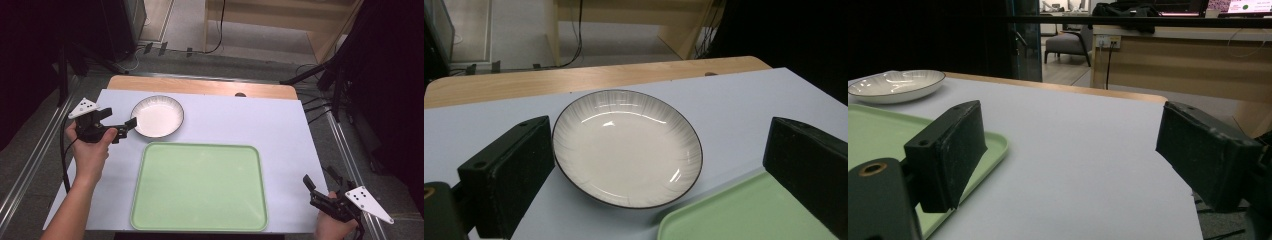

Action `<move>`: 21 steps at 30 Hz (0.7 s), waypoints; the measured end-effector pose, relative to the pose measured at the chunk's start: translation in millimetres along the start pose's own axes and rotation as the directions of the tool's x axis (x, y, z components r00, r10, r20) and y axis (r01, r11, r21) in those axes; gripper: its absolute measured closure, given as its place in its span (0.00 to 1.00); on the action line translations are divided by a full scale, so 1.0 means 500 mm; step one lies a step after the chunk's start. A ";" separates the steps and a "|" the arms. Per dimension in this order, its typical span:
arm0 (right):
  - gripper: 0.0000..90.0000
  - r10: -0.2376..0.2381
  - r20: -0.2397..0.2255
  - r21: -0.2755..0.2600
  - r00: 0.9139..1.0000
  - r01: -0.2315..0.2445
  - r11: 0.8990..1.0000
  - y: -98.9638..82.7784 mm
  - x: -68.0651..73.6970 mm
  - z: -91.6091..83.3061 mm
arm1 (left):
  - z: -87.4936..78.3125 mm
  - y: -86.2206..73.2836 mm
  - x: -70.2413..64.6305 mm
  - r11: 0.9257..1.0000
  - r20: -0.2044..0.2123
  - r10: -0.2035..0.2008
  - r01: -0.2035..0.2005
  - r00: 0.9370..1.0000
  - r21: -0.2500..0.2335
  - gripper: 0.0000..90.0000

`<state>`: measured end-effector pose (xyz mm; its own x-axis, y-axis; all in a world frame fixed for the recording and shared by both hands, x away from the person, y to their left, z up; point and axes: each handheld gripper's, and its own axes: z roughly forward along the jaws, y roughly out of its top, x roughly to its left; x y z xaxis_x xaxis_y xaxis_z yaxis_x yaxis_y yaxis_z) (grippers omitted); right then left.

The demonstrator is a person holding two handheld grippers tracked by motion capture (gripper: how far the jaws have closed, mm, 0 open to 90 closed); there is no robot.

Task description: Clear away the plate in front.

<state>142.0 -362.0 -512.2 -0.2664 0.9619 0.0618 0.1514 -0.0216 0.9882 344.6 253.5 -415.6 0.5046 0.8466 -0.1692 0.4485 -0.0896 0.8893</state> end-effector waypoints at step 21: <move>0.14 0.004 -0.003 0.002 1.000 -0.004 1.000 -0.002 -0.002 0.002 | 0.087 0.037 0.042 0.996 0.031 -0.067 0.066 0.997 0.057 0.00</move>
<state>143.0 -362.9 -513.4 -0.2683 0.9611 0.0658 0.1544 -0.0245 0.9877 395.4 246.9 -421.3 0.4961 0.8339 -0.2419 0.5219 -0.0637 0.8506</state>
